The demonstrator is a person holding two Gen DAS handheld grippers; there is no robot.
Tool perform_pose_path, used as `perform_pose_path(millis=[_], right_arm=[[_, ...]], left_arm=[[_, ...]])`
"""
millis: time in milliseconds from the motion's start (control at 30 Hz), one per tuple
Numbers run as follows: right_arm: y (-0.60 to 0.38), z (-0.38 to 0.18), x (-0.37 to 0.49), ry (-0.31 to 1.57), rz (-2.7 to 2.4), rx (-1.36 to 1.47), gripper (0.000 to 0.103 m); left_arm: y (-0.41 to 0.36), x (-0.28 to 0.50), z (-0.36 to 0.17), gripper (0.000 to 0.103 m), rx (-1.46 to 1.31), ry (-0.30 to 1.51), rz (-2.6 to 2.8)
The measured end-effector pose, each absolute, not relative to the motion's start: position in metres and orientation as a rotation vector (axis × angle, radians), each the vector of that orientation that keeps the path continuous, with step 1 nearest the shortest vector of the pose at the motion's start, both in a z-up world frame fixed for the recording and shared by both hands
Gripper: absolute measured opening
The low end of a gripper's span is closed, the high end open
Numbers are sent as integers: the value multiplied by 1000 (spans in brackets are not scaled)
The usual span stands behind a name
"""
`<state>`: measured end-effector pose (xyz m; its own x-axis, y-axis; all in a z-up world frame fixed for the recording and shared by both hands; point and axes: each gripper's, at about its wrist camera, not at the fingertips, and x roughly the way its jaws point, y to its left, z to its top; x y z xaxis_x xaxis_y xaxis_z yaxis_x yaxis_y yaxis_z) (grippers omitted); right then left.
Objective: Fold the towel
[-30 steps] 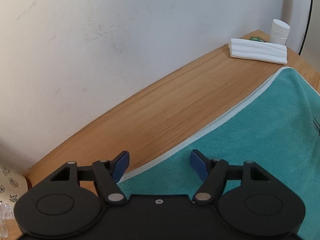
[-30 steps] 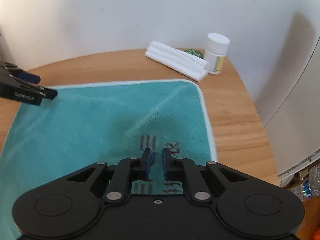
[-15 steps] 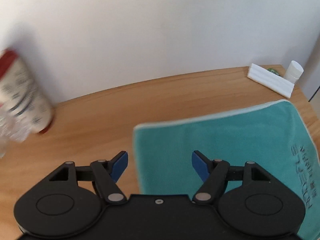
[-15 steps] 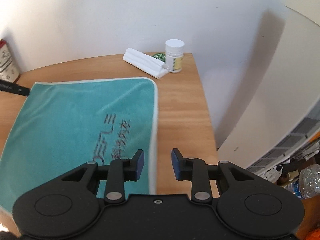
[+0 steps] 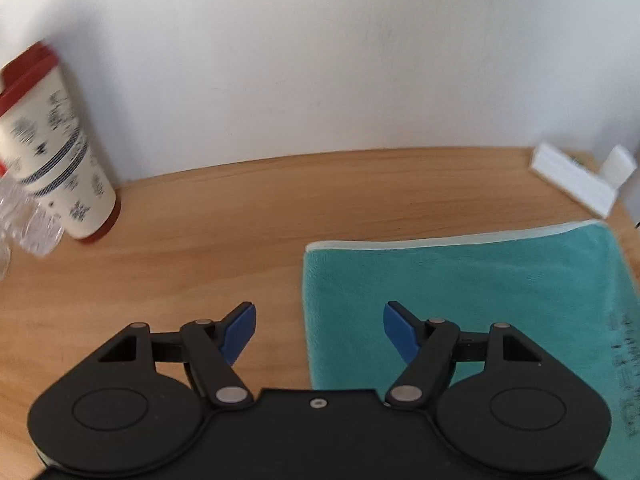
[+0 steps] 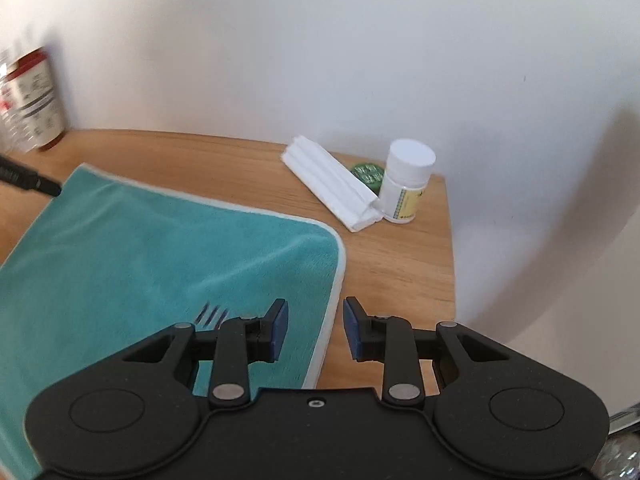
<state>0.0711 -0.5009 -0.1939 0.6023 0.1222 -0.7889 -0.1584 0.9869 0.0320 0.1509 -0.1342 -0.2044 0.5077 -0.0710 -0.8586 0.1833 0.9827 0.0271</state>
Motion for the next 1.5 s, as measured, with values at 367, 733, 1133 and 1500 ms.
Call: perform_pose_path(millis=[367, 733, 1133, 1500], right_arm=[[-532, -222, 146, 1052, 198, 218, 37], [-526, -225, 174, 1159, 280, 277, 9], [-488, -228, 196, 1161, 233, 336, 9], [-453, -217, 209, 1136, 166, 221, 15]], left_arm=[[-130, 180, -217, 70, 42, 1093, -247], [-133, 190, -225, 13, 50, 1124, -322], [-113, 209, -221, 11, 195, 1090, -257], [-90, 244, -221, 8, 222, 1095, -229]])
